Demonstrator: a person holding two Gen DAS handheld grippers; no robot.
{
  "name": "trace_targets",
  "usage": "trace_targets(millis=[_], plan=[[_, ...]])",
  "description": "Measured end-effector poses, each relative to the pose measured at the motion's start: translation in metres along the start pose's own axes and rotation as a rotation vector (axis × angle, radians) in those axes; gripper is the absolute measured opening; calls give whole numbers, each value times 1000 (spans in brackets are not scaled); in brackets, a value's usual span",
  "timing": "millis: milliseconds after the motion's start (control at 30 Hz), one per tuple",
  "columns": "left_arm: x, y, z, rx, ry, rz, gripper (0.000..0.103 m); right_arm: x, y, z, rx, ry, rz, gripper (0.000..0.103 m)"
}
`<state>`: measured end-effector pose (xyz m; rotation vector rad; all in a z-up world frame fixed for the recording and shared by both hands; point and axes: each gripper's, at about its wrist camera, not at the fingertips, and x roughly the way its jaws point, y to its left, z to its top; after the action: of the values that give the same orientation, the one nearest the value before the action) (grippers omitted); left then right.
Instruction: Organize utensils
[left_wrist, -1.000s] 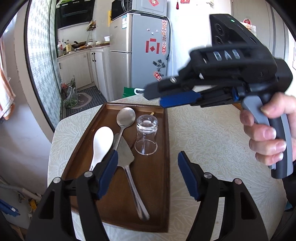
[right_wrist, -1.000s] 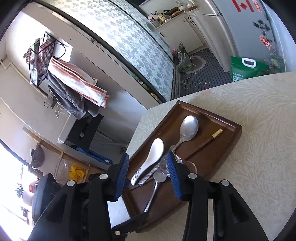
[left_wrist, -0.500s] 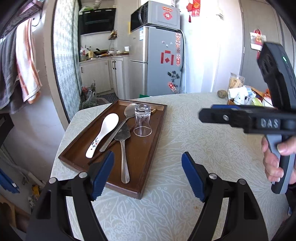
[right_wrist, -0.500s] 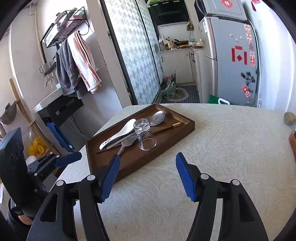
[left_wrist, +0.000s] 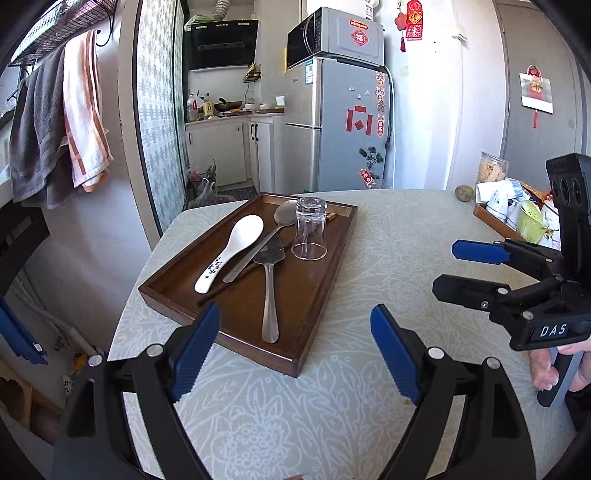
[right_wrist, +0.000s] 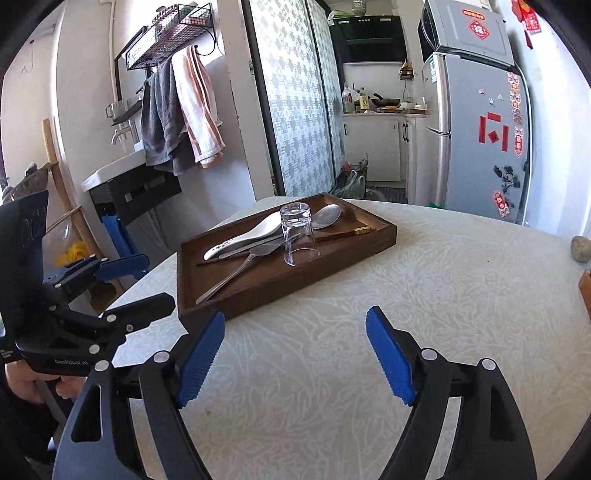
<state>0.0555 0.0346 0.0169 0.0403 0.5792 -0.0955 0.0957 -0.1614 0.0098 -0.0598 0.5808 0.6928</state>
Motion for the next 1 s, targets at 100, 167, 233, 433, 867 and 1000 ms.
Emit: trace_targets(millis=[100, 167, 233, 433, 867, 1000], plan=[[2, 3, -2, -18, 4, -22, 87, 1, 2, -2, -6, -3, -2, 82], [4, 1, -5, -16, 11, -23, 89, 3, 1, -3, -5, 1, -2, 82], [7, -1, -7, -5, 26, -8, 91, 3, -1, -2, 8, -6, 2, 83], [10, 1, -11, -23, 22, -2, 95, 2, -7, -1, 34, -9, 0, 87], [8, 4, -10, -32, 24, 3, 96, -1, 7, -4, -28, -27, -42, 89], [8, 6, -10, -36, 23, 1, 96, -4, 12, -4, -51, -42, -59, 92]])
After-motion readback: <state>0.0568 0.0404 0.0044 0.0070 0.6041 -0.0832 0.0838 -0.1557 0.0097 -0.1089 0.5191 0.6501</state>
